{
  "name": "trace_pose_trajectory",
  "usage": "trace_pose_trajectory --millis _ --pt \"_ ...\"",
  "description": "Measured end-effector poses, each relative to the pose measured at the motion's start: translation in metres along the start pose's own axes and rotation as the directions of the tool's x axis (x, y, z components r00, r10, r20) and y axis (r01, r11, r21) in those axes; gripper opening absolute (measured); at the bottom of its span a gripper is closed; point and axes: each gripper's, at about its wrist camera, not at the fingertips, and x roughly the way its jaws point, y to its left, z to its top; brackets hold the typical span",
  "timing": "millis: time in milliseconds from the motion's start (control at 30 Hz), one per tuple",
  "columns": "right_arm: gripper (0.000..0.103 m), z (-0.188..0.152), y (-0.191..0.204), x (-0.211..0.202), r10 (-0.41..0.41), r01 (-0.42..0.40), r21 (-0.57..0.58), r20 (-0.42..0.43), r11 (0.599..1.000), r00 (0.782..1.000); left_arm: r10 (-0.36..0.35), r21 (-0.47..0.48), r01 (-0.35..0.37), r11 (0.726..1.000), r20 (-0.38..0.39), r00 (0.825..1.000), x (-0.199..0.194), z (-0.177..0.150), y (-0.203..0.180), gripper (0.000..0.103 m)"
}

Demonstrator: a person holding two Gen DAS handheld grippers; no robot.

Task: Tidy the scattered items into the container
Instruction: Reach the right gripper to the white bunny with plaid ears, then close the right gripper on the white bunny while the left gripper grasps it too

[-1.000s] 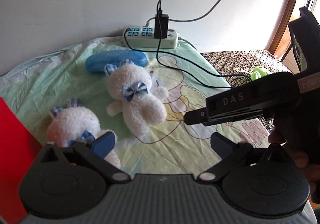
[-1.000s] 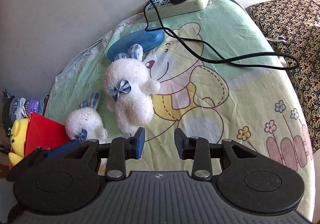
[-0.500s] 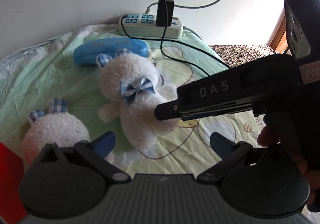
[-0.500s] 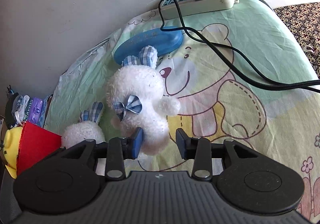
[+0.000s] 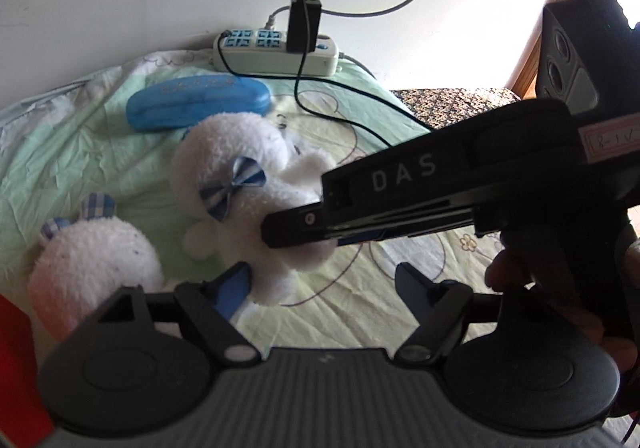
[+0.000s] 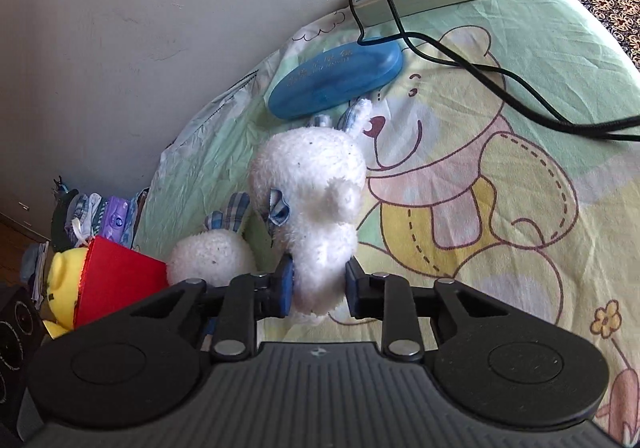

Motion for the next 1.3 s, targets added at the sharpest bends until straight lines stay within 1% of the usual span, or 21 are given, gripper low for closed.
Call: trace_pose_trajectory --millis 67,167,300,467,533,667,733,767,833,867,900,933,967,1000,1033,1100,1167,1200,1233,1267,1300 --pt "0.027 -0.013 -0.001 -0.013 0.004 -0.004 0.008 -0.013 1.000 1.000 -0.038 -0.002 0.038 0.999 0.007 0.999 -0.015 -0.008 -0.005 0.074" --pt "0.027 -0.041 -0.006 -0.034 0.020 -0.018 0.037 -0.050 0.999 0.999 -0.092 -0.026 0.092 0.995 0.000 0.996 -0.040 -0.028 -0.011 0.074" --pt "0.027 -0.085 -0.009 -0.062 -0.012 0.017 0.057 -0.088 0.998 0.996 -0.145 -0.058 0.143 0.988 -0.033 0.989 -0.065 -0.063 -0.021 0.074" --pt "0.027 -0.135 -0.010 -0.091 -0.038 0.051 0.095 -0.130 0.994 0.991 -0.197 -0.126 0.186 0.975 -0.083 0.977 -0.084 -0.101 -0.029 0.074" --pt "0.027 -0.151 -0.007 -0.099 -0.056 0.069 0.091 -0.138 0.993 0.989 -0.232 -0.160 0.215 0.963 -0.099 0.968 -0.088 -0.112 -0.030 0.074" --pt "0.030 -0.176 -0.008 -0.112 -0.064 0.082 0.118 -0.146 0.990 0.987 -0.276 -0.165 0.258 0.952 -0.101 0.956 -0.097 -0.125 -0.036 0.074" --pt "0.037 -0.181 -0.004 -0.120 -0.123 0.132 0.082 -0.106 0.988 0.987 -0.279 -0.163 0.261 0.952 -0.104 0.955 -0.096 -0.125 -0.038 0.074" --pt "0.039 -0.181 -0.004 -0.126 -0.156 0.161 0.074 -0.070 0.984 0.985 -0.275 -0.158 0.257 0.954 -0.106 0.956 -0.094 -0.124 -0.039 0.074" --pt "0.051 -0.177 -0.006 -0.135 -0.165 0.166 0.098 -0.020 0.981 0.986 -0.270 -0.149 0.254 0.956 -0.103 0.957 -0.088 -0.117 -0.041 0.074" --pt "0.054 -0.173 -0.009 -0.138 -0.158 0.156 0.121 0.011 0.980 0.987 -0.273 -0.155 0.256 0.954 -0.104 0.956 -0.084 -0.114 -0.041 0.074" --pt "0.062 -0.169 -0.011 -0.139 -0.162 0.156 0.133 0.036 0.979 0.986 -0.281 -0.166 0.261 0.951 -0.105 0.954 -0.080 -0.111 -0.042 0.074" --pt "0.066 -0.165 -0.012 -0.139 -0.187 0.178 0.139 0.058 0.974 0.981 -0.292 -0.177 0.271 0.946 -0.107 0.950 -0.075 -0.109 -0.043 0.074" --pt "0.066 -0.161 -0.012 -0.137 -0.212 0.199 0.138 0.081 0.970 0.974 -0.294 -0.181 0.271 0.945 -0.111 0.949 -0.071 -0.108 -0.045 0.074" --pt "0.067 -0.159 -0.012 -0.134 -0.211 0.197 0.128 0.102 0.972 0.972 -0.283 -0.179 0.259 0.949 -0.118 0.952 -0.066 -0.108 -0.047 0.074" --pt "0.068 -0.157 -0.013 -0.130 -0.201 0.188 0.121 0.104 0.975 0.974 -0.275 -0.179 0.251 0.951 -0.126 0.953 -0.061 -0.109 -0.050 0.074" --pt "0.067 -0.154 -0.016 -0.119 -0.179 0.167 0.140 0.074 0.976 0.981 -0.277 -0.198 0.249 0.948 -0.129 0.952 -0.057 -0.113 -0.051 0.074" --pt "0.067 -0.158 -0.019 -0.113 -0.124 0.115 0.178 0.043 0.977 0.991 -0.284 -0.205 0.257 0.944 -0.115 0.952 -0.061 -0.115 -0.051 0.072" --pt "0.060 -0.160 -0.020 -0.109 -0.099 0.095 0.193 0.013 0.977 0.995 -0.287 -0.205 0.260 0.944 -0.113 0.951 -0.063 -0.116 -0.050 0.068" --pt "0.050 -0.163 -0.020 -0.104 -0.088 0.090 0.201 -0.022 0.975 0.996 -0.289 -0.204 0.262 0.943 -0.117 0.950 -0.065 -0.116 -0.051 0.064" --pt "0.050 -0.169 -0.017 -0.101 -0.096 0.101 0.195 -0.034 0.976 0.995 -0.286 -0.195 0.260 0.946 -0.121 0.951 -0.067 -0.116 -0.053 0.061" --pt "0.049 -0.173 -0.011 -0.103 -0.108 0.110 0.173 -0.022 0.979 0.994 -0.278 -0.173 0.255 0.951 -0.120 0.953 -0.071 -0.118 -0.056 0.060"
